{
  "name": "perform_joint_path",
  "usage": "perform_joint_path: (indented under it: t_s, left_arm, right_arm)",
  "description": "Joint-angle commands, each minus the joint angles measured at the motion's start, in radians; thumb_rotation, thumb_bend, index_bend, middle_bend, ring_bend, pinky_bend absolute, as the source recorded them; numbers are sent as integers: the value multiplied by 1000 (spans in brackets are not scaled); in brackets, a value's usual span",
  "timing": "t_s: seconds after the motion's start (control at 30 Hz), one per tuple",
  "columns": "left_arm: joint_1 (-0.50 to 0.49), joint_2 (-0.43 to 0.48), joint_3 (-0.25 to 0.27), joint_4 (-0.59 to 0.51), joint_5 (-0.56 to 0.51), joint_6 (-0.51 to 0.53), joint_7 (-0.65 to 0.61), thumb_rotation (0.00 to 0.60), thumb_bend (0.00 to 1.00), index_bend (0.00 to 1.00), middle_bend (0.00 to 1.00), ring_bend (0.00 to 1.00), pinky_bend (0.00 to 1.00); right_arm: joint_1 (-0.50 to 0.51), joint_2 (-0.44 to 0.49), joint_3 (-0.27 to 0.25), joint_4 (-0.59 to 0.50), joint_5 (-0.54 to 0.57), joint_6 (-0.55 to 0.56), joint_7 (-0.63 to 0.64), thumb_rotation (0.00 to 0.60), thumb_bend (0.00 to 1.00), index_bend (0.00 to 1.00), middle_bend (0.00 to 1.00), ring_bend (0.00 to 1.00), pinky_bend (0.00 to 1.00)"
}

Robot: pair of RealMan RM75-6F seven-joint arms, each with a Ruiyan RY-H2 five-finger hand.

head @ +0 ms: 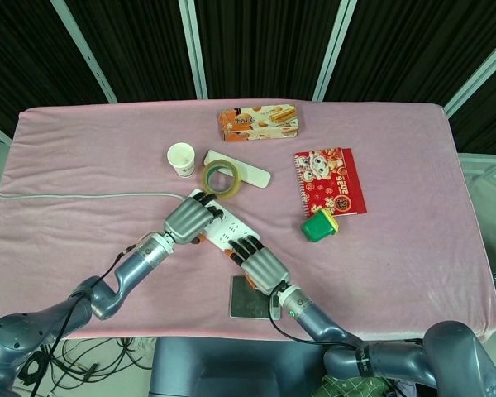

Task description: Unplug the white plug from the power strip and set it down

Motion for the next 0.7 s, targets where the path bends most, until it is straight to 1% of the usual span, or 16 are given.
perform_joint_path:
  t_s: [0.03, 0.7]
  left_arm:
    - [-1, -1, -4, 2, -4, 0, -3, 600, 641, 597, 584, 198, 292]
    - [10, 8, -39, -30, -43, 7, -92, 600, 641, 606, 593, 210, 316]
  right_arm:
    - [0, 1, -1, -1, 0, 0, 0, 600, 591, 211, 251, 250, 161]
    - [3, 16, -3, -16, 13, -5, -8, 600, 590, 211, 251, 250, 162]
